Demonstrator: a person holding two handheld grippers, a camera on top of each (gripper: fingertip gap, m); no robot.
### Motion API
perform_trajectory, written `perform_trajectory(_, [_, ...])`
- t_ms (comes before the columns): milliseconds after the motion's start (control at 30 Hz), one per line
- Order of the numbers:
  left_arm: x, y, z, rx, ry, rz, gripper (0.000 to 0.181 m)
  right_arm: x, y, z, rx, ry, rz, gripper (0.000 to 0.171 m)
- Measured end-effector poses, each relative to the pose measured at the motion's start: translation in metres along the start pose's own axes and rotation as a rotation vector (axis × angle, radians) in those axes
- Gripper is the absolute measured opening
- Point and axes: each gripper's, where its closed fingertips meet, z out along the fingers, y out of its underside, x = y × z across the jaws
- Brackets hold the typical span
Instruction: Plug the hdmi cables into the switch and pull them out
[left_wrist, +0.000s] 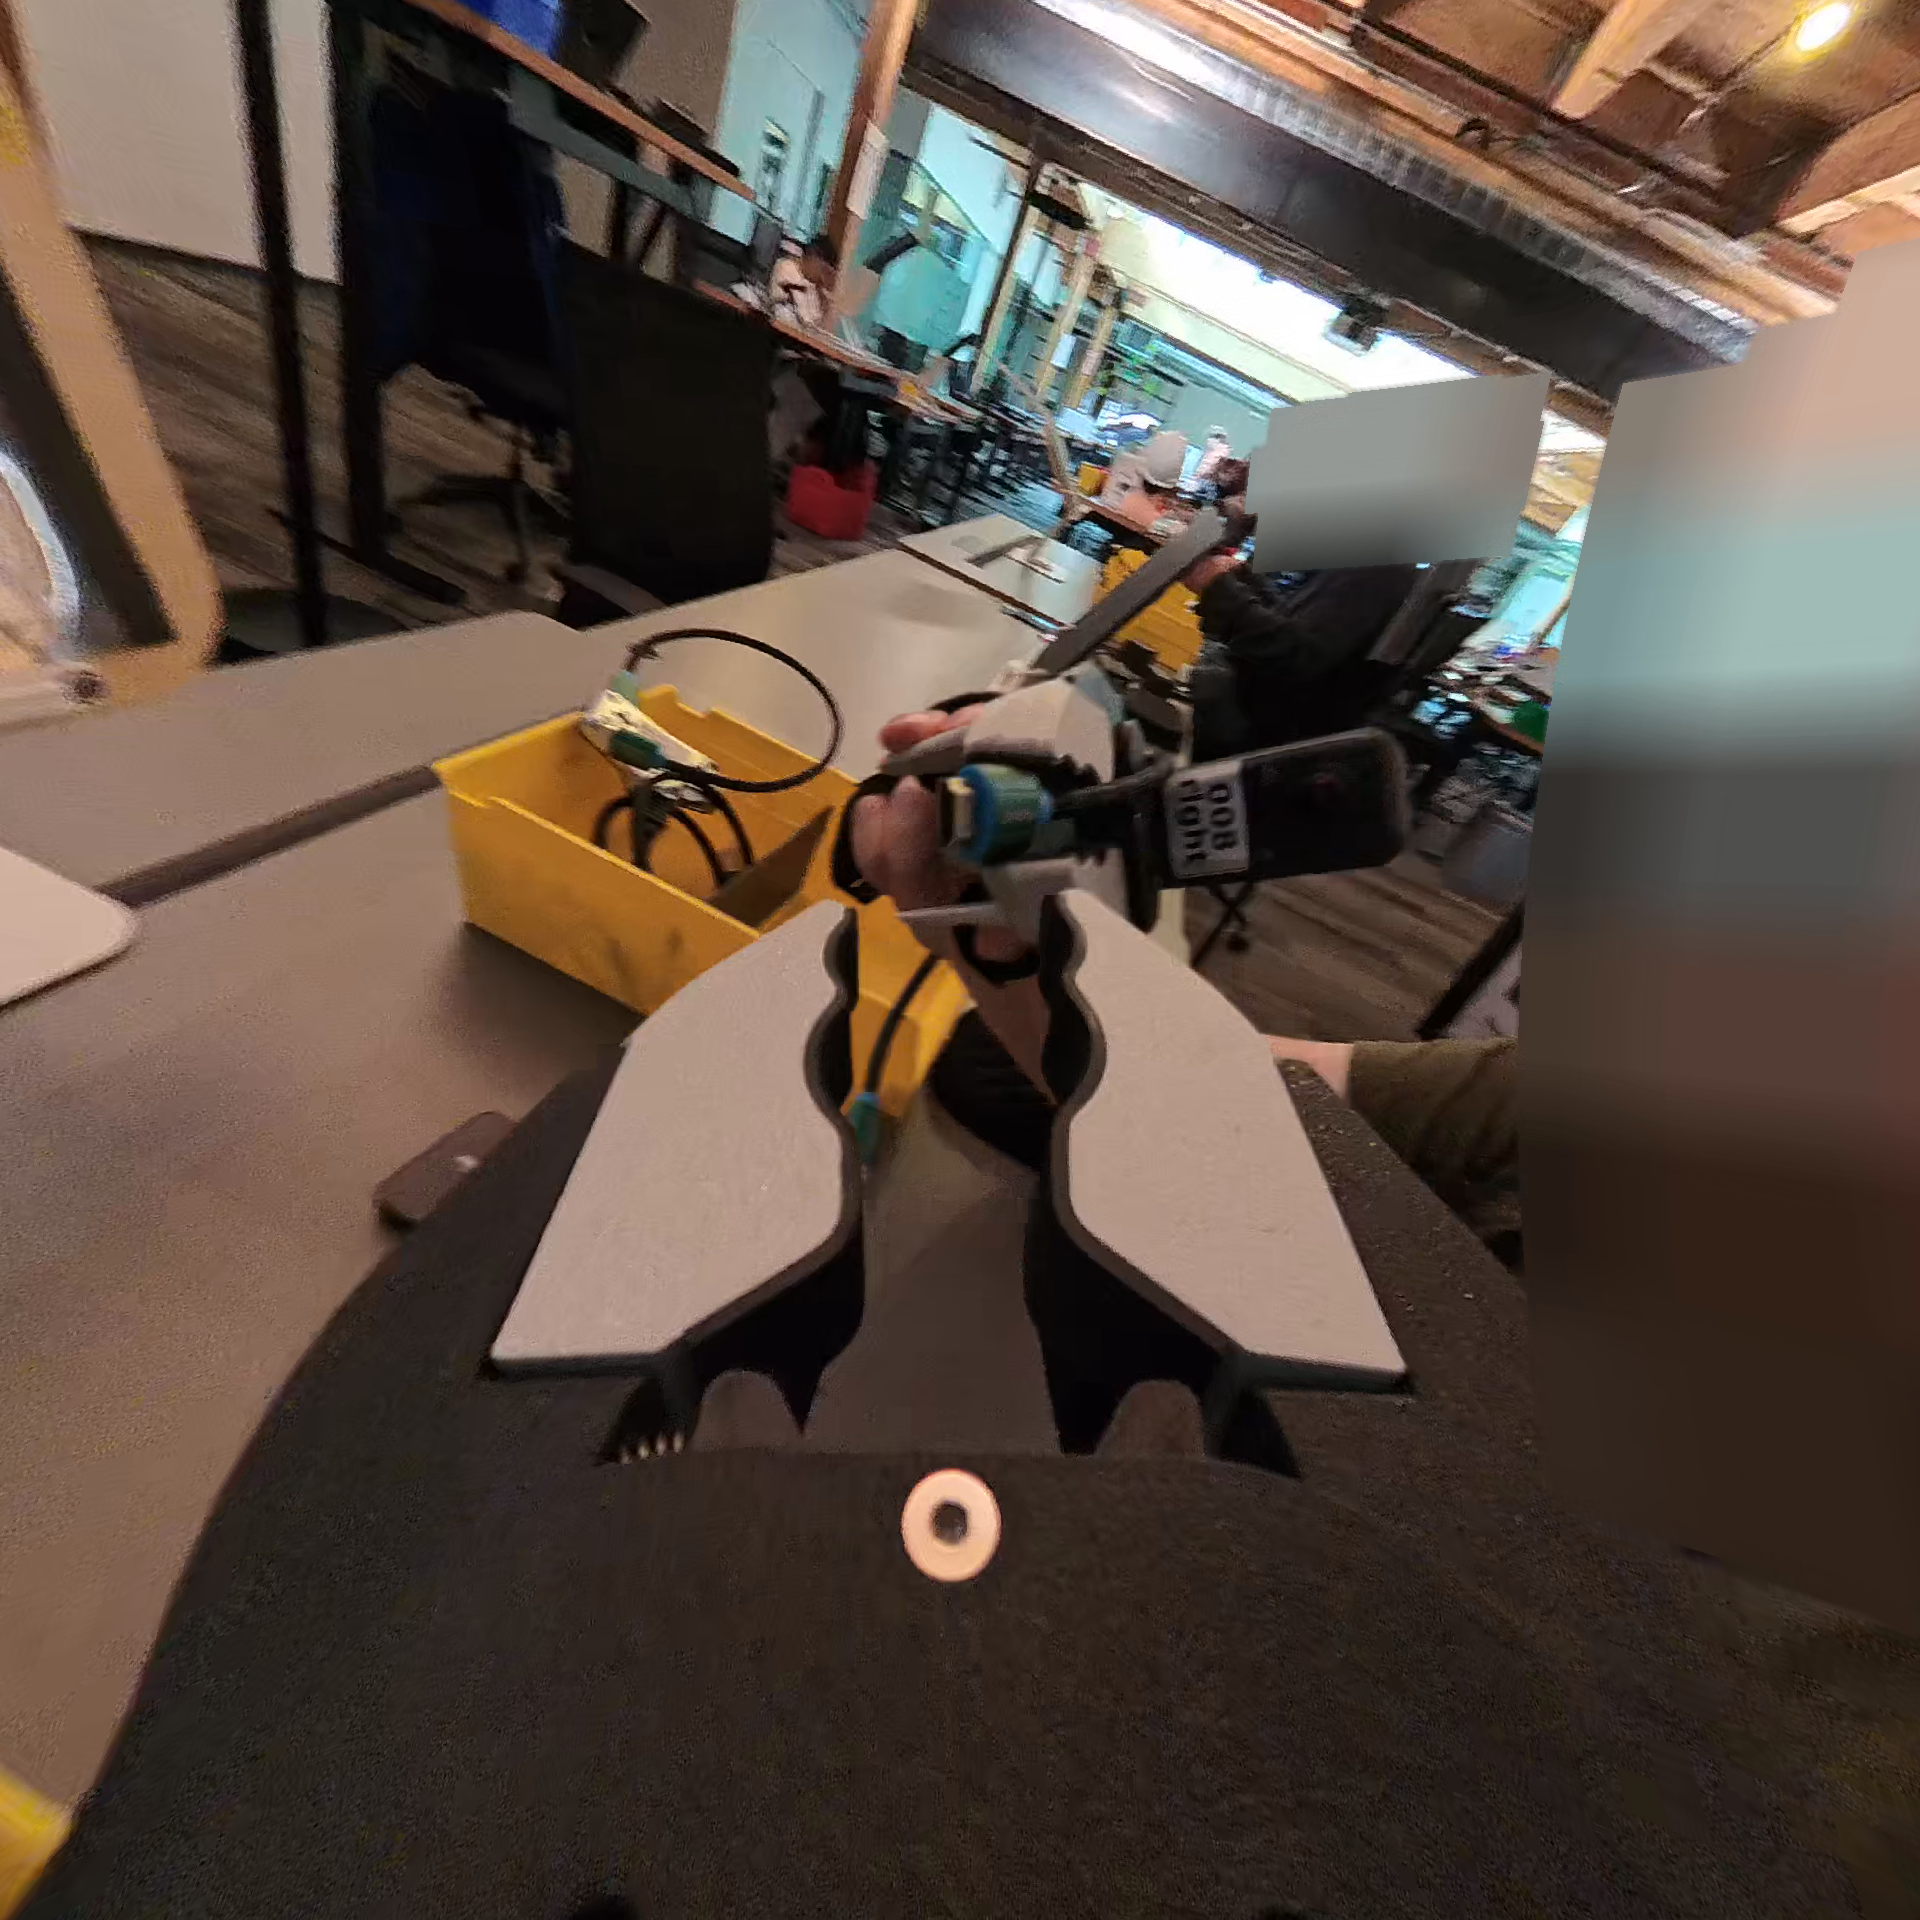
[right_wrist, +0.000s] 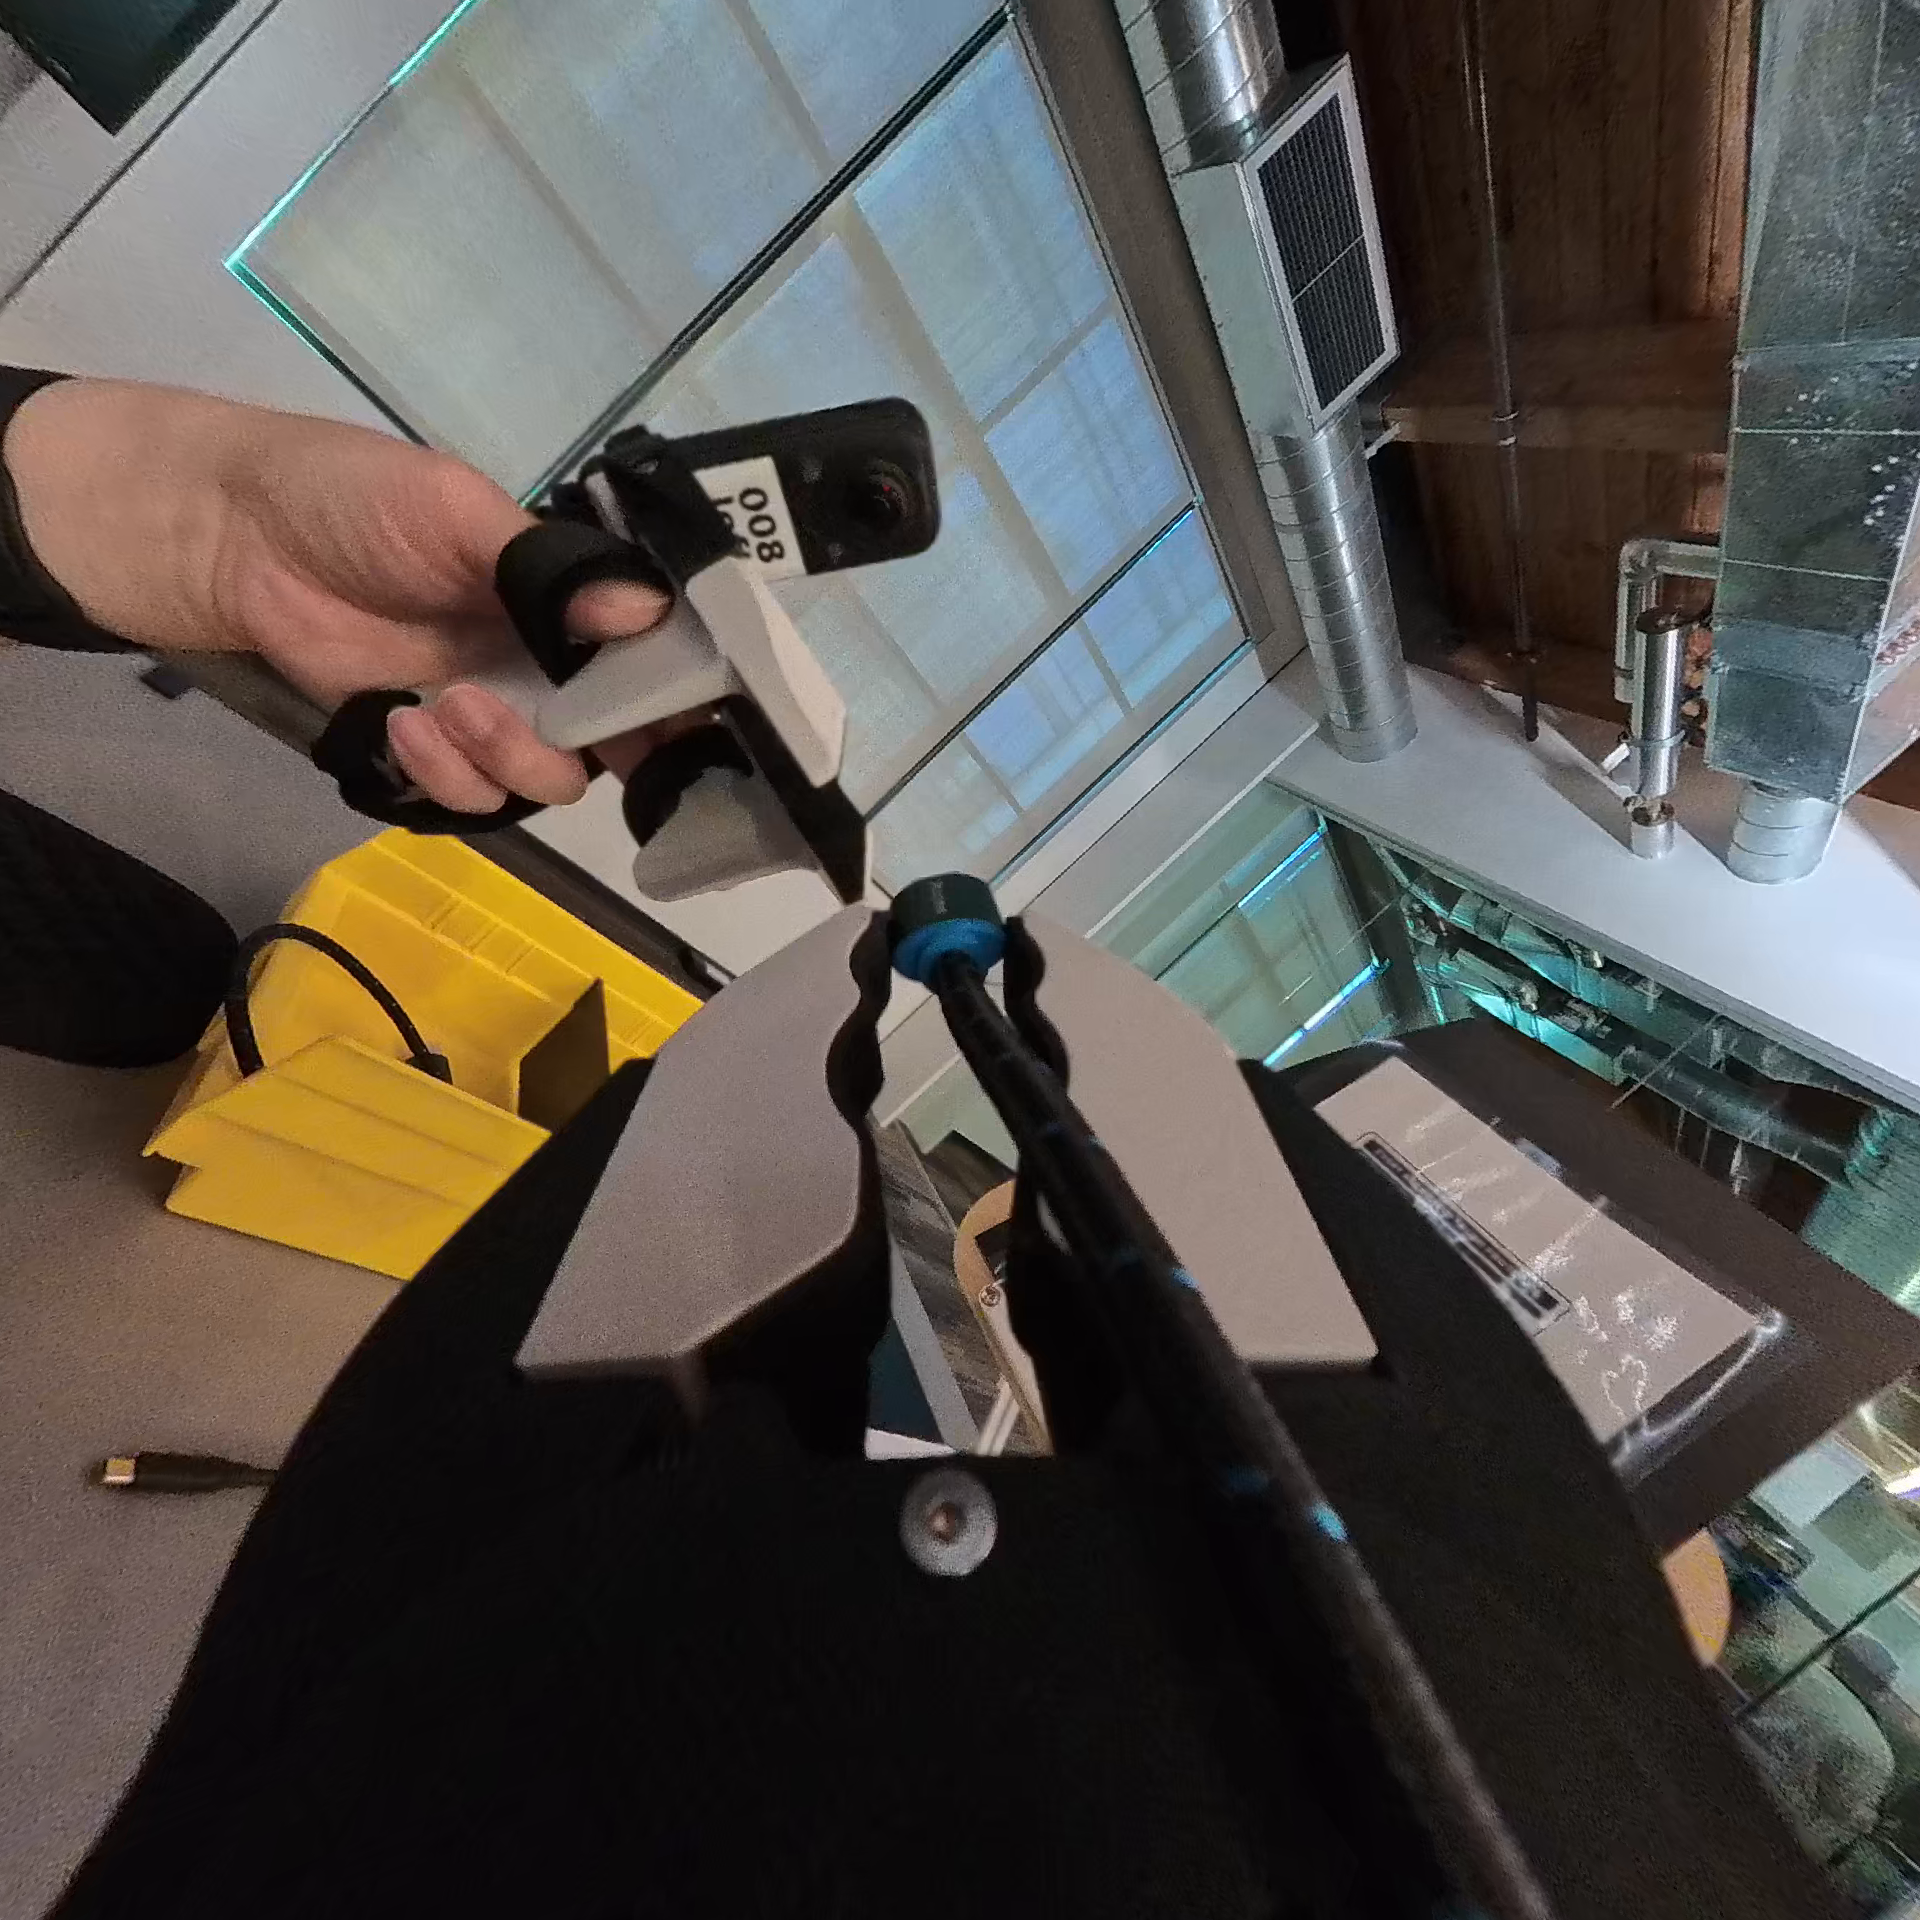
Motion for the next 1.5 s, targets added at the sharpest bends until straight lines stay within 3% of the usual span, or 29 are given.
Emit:
perform_trajectory(100, [-0.011,0.008,-0.007,-0.009,-0.077,0.034,0.033,0.005,-0.002,-0.001,0.015,0.009,-0.003,0.021])
perform_trajectory(267, [-0.017,0.030,0.000,-0.062,-0.064,0.003,0.031,0.015,-0.008,-0.006,0.023,0.035,-0.021,0.021])
perform_trajectory(467, [-0.058,0.092,0.023,-0.285,-0.236,0.115,0.033,0.059,-0.024,-0.030,0.034,0.173,-0.014,0.021])
perform_trajectory(567, [-0.082,0.125,0.038,-0.425,-0.321,0.207,0.045,0.095,-0.037,-0.054,0.059,0.282,0.037,0.021])
perform_trajectory(667, [-0.114,0.144,0.048,-0.596,-0.415,0.354,0.076,0.120,-0.048,-0.076,0.069,0.351,0.064,0.022])
perform_trajectory(767, [-0.147,0.145,0.059,-0.706,-0.462,0.549,0.075,0.135,-0.057,-0.093,0.085,0.393,0.071,0.021])
perform_trajectory(867, [-0.170,0.154,0.077,-0.804,-0.347,0.601,0.067,0.141,-0.060,-0.099,0.092,0.400,0.076,0.021])
perform_trajectory(967, [-0.187,0.174,0.087,-0.944,-0.228,0.528,0.075,0.144,-0.060,-0.101,0.089,0.398,0.070,0.021])
perform_trajectory(1100, [-0.197,0.193,0.094,-1.062,-0.126,0.459,0.065,0.146,-0.062,-0.106,0.099,0.398,0.060,0.021])
perform_trajectory(1233, [-0.203,0.205,0.100,-1.079,-0.090,0.545,0.081,0.151,-0.064,-0.111,0.108,0.408,0.063,0.021])
perform_trajectory(1500, [-0.214,0.214,0.105,-1.154,-0.031,0.542,0.084,0.160,-0.061,-0.119,0.103,0.434,0.079,0.021])
